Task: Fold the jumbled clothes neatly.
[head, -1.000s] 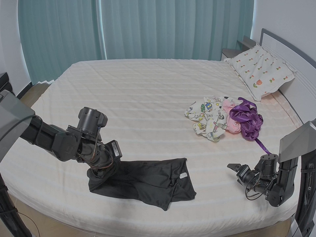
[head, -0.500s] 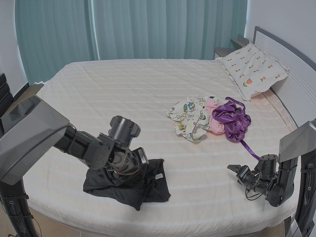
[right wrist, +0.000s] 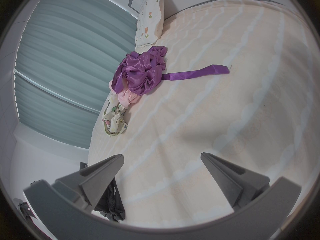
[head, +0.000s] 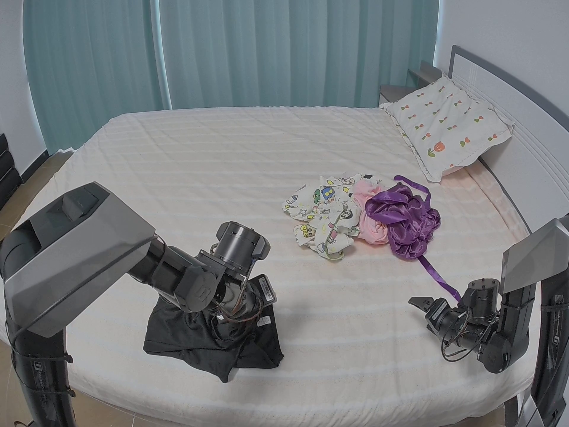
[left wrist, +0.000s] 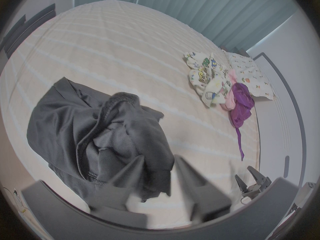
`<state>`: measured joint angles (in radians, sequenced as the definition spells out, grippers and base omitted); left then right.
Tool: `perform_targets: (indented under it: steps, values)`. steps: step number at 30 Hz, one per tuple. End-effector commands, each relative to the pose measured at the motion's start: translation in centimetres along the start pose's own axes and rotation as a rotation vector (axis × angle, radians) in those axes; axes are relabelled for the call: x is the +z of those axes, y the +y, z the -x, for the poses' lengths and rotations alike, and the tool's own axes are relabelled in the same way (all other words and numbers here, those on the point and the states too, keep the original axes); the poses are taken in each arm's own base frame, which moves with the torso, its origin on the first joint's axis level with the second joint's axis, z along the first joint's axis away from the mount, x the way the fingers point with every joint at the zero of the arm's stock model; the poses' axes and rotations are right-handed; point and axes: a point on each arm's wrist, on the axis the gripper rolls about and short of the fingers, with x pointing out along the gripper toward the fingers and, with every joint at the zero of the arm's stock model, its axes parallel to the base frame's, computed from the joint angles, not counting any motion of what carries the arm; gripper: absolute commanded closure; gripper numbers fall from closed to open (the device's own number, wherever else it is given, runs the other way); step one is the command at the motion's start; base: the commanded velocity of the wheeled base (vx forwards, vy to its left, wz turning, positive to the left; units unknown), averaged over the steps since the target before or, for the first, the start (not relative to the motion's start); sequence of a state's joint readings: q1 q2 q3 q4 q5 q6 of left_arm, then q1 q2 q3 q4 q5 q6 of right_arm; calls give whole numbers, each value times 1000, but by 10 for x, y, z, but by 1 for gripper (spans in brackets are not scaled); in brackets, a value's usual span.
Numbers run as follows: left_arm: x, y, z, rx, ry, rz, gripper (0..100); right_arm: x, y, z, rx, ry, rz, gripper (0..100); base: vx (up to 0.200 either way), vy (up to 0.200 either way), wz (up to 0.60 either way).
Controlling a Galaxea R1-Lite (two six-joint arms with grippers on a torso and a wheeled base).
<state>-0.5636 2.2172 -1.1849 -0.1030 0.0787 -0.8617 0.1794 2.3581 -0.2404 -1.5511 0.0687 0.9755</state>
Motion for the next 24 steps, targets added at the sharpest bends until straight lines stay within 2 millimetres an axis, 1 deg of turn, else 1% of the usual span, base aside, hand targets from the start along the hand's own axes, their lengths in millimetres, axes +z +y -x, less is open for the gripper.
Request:
perform_targets:
  steps: [1,5,8,9,10,12,13,14,17,18,19,20,24]
  values:
    - [-4,1,-5,9,13,-2,0,1,1,0,11,-7,-1,0,0,0,0]
    - [-3,0,0,-1,10,3,0,0,1,0,10,-6,-1,0,0,0,0]
    - [2,-4,19,-39,-15,31,0,0,0,0,8,-5,-1,0,0,0,0]
    - [3,-4,20,-42,-16,36,0,0,0,0,8,-5,-1,0,0,0,0]
    - [4,-5,28,-60,-20,51,0,0,0,0,8,-5,-1,0,0,0,0]
    - [6,-4,38,-80,-18,64,0,0,0,0,7,-4,-1,0,0,0,0]
    - [6,-4,38,-80,-18,64,0,0,0,0,7,-4,-1,0,0,0,0]
    - [5,4,46,-83,1,80,0,0,0,1,8,-5,-1,0,0,0,0]
    - [-1,14,52,-78,39,108,0,0,0,0,6,-2,0,0,0,0,0]
    - [-5,19,55,-76,57,122,0,-1,0,1,5,-1,0,0,-200,0,0]
    - [-5,19,55,-76,57,122,0,-1,0,1,5,-1,0,0,-200,0,0]
    - [-9,25,59,-73,77,138,0,-1,0,1,4,-1,0,0,-200,0,0]
    - [-14,37,67,-65,113,186,0,-1,0,1,4,-1,0,0,0,0,0]
